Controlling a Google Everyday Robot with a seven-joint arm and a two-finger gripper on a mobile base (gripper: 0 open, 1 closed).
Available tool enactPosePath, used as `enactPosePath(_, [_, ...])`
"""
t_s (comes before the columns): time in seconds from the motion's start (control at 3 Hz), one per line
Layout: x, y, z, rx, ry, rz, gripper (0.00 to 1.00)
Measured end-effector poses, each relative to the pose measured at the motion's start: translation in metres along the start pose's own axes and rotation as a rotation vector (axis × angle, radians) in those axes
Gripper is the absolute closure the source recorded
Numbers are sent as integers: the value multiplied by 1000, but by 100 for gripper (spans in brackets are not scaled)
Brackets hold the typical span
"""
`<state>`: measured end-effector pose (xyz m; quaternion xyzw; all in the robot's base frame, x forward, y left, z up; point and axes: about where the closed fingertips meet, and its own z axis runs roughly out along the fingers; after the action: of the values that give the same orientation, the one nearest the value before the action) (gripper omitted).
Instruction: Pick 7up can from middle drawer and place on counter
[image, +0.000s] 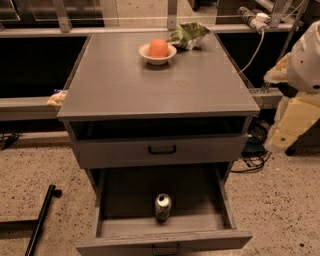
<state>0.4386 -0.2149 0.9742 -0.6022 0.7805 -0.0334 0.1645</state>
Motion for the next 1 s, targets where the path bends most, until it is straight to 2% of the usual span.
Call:
enactPosePath(0.33, [-3, 18, 40, -42, -76, 33, 42])
enactPosePath(1.0, [-26, 68, 195, -185, -291, 106, 89])
